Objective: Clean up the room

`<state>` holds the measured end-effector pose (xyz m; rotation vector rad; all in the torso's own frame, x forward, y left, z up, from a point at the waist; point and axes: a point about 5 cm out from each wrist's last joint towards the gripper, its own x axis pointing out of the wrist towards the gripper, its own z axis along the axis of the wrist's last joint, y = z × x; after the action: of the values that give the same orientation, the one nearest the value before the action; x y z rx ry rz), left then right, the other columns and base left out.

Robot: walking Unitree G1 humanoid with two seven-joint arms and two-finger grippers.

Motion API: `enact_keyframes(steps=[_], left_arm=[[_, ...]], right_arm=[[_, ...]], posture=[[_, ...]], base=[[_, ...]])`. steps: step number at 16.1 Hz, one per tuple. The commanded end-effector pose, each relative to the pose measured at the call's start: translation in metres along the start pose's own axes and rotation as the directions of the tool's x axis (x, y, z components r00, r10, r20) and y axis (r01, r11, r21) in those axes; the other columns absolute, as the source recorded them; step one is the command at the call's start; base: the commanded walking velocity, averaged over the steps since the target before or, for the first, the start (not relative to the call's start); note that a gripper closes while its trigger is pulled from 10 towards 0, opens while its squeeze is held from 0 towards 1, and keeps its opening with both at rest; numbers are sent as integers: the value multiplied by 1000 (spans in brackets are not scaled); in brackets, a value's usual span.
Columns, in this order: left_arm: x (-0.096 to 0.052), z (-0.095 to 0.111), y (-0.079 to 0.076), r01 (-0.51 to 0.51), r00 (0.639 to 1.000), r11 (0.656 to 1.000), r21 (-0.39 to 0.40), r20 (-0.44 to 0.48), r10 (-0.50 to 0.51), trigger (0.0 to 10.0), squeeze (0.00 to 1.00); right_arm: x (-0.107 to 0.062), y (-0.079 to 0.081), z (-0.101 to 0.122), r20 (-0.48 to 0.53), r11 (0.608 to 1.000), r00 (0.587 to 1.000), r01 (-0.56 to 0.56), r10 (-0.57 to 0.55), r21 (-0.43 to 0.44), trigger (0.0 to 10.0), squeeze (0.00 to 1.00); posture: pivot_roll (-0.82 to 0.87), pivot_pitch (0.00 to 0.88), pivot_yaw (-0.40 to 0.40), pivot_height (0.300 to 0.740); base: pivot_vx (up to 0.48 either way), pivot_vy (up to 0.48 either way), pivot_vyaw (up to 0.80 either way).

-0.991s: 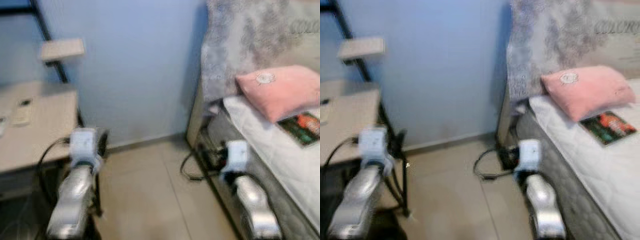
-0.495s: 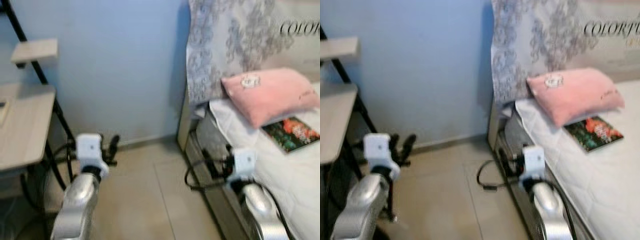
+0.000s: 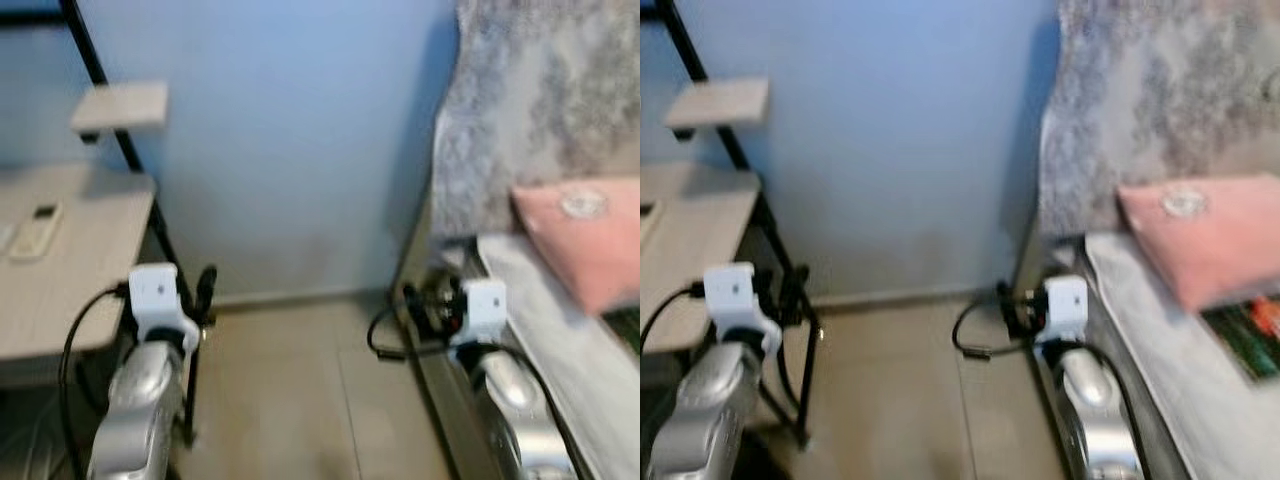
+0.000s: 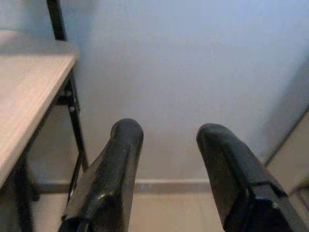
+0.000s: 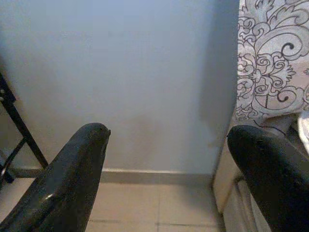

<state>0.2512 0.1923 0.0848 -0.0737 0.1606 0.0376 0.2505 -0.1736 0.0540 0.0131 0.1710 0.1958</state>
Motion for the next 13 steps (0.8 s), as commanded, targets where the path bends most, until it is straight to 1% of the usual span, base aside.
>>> enact_keyframes(steps=[1, 3, 5, 7, 9, 10, 12, 13], left_arm=[[2, 0, -3, 16, 1000, 1000, 24, -5, -16, 10000, 0], [9, 5, 1, 18, 1000, 999, 47, 0, -18, 10000, 0], [7, 5, 0, 17, 1000, 999, 38, 5, -18, 10000, 0], [5, 2, -4, 34, 999, 998, 49, -4, -34, 10000, 0], [9, 3, -1, 46, 999, 994, 100, -12, -45, 10000, 0], [12, 4, 2, 49, 999, 993, 105, -15, -48, 10000, 0], [13, 5, 4, 50, 999, 994, 101, -15, -48, 10000, 0], [12, 5, 5, 34, 999, 995, 95, -9, -34, 10000, 0]], right_arm=[[0, -5, -2, -12, 1000, 1000, 19, -19, 9, 10000, 0], [1, -7, -3, -17, 999, 999, 32, -32, 8, 10000, 0], [1, -4, -4, -19, 1000, 1000, 24, -24, 7, 10000, 0], [1, -3, -5, -20, 1000, 1000, 21, -20, 9, 10000, 0], [0, -1, -6, -22, 1000, 1000, 11, -11, 1, 10000, 0], [0, 0, -7, -24, 1000, 1000, 9, -9, 1, 10000, 0], [0, 0, -7, -25, 1000, 1000, 11, -10, 3, 10000, 0], [0, -1, -8, -28, 1000, 1000, 12, -12, 7, 10000, 0]], posture=[[-12, 0, -1, 740], [-9, 0, -2, 740], [-10, 0, 1, 740], [-10, 0, 1, 740], [-8, 0, 0, 740], [-8, 0, 1, 740], [-9, 0, 1, 740], [-10, 0, 1, 740]], base=[[480, 0, 763], [480, 0, 0], [480, 0, 0], [480, 0, 0], [480, 0, 0], [480, 0, 0], [480, 0, 0], [480, 0, 0]])
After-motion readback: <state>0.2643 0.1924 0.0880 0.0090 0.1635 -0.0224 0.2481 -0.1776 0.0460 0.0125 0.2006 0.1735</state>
